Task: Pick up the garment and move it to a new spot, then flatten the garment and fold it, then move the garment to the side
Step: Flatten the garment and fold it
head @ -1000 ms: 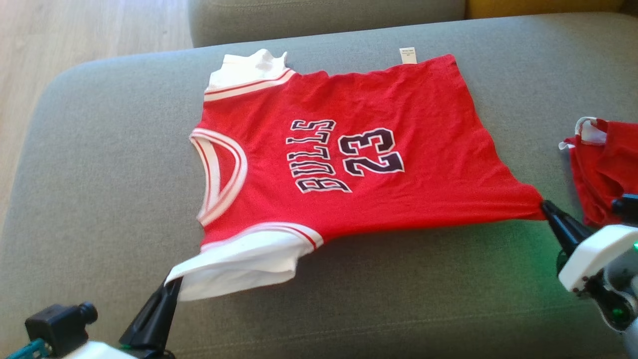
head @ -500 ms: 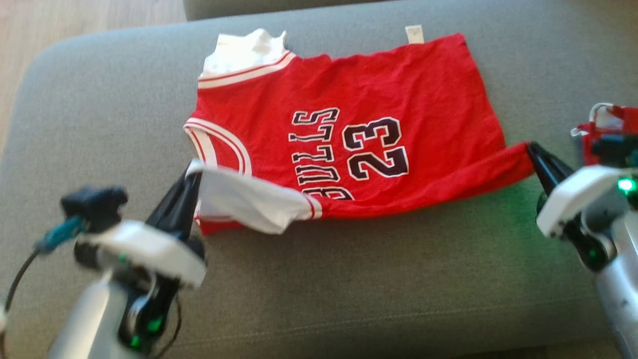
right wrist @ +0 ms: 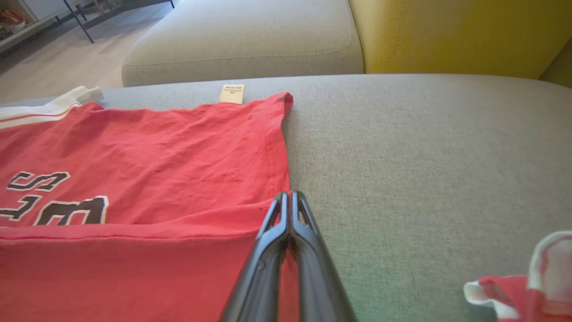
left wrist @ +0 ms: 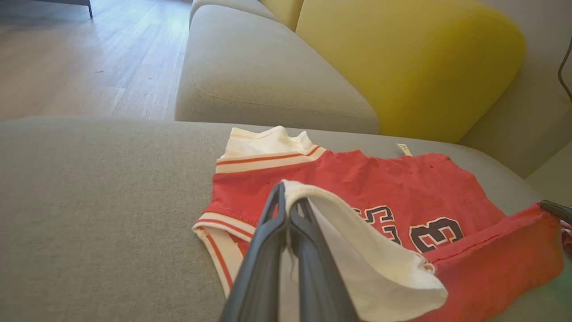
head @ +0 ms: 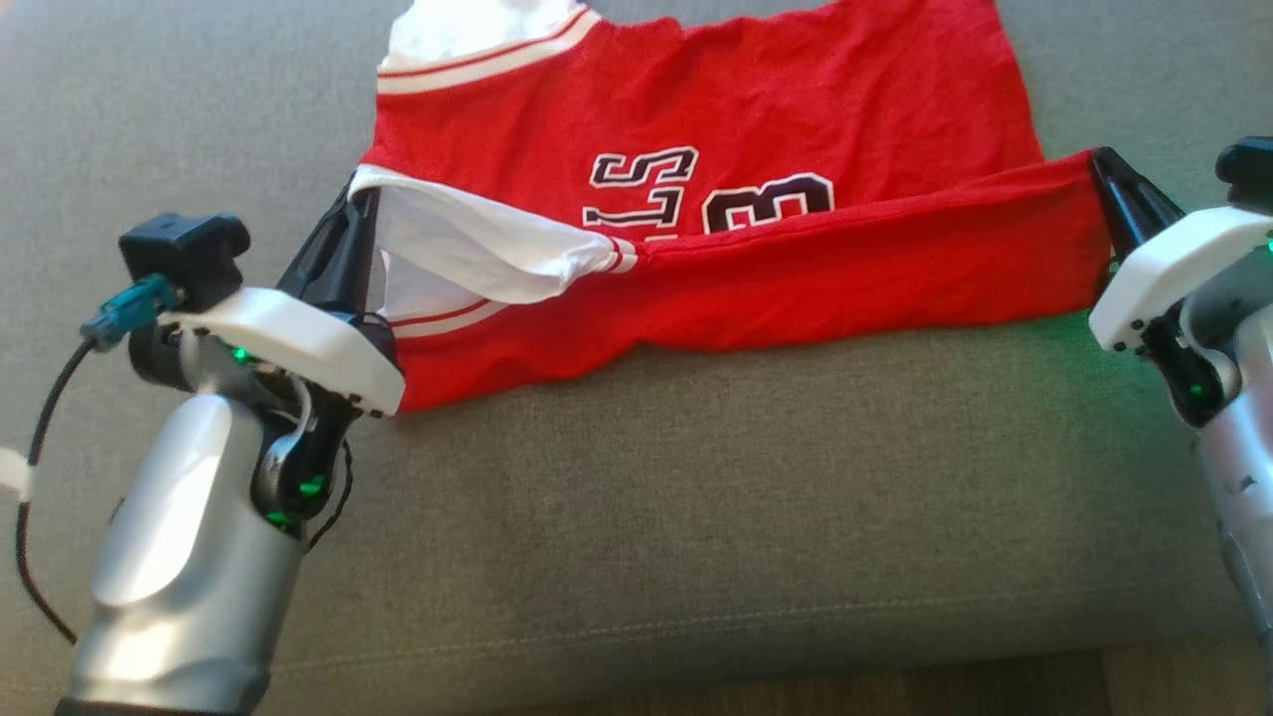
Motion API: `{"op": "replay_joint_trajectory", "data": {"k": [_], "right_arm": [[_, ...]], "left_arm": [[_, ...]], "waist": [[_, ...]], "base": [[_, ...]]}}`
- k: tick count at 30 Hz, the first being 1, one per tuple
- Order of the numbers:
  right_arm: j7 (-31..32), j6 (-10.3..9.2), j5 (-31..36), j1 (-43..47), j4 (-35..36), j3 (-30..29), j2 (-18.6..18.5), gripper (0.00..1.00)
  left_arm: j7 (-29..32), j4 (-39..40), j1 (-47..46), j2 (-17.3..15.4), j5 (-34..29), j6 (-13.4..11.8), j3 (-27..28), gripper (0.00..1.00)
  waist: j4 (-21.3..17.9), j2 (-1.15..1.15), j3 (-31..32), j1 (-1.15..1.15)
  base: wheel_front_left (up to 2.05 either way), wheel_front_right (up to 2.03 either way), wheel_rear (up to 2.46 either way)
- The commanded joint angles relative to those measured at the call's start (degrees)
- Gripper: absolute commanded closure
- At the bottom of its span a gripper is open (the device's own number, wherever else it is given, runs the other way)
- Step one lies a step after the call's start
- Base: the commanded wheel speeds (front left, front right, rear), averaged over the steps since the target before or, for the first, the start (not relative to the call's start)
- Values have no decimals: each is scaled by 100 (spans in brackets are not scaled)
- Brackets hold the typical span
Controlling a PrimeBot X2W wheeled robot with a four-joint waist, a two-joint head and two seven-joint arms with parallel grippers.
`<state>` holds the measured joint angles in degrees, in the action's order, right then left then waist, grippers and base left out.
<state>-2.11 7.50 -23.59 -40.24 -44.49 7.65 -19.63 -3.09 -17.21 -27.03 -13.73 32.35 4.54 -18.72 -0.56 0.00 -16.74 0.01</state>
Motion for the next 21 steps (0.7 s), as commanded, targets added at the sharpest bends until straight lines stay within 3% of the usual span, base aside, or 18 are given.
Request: {"op": "replay_joint_trajectory", "data": {"k": [1,2,3,4,5,11,17,21], "right_arm": [[-127,-1,49,-182,33,112,31,66],[-177,-1,48,-234,-32,140,50,50],[-253,-1,46,-280,-77,175,64,0],[-341,-1,46,-315,-113,212,75,0],[-424,-1,40,-337,-139,255,85,0],[-943,-1,-246,-157,52,379,79,0],[-1061,-1,-461,355,504,385,110,0],[-1077,-1,-497,609,757,312,153,0]], "left_arm": [[-118,1,-320,-100,-40,47,141,100],[-158,-110,-368,-72,-29,66,119,100],[-211,-217,-413,-56,-45,71,108,78],[-269,-308,-449,-38,-62,73,96,34],[-317,-390,-469,-9,-61,55,103,0],[-549,-309,-5,84,44,-244,248,0],[-305,182,1082,177,88,-781,198,0],[-293,335,1469,209,135,-998,253,0]], "waist": [[15,0,-133,-1],[16,0,-157,-1],[13,0,-175,-1],[10,0,-184,-1],[5,0,-187,-1],[-114,0,28,-1],[-188,0,355,-1],[-209,0,467,-1]], "base": [[0,0,0],[0,0,0],[0,0,0],[0,0,0],[0,0,0],[0,0,0],[0,0,0],[0,0,0]]}}
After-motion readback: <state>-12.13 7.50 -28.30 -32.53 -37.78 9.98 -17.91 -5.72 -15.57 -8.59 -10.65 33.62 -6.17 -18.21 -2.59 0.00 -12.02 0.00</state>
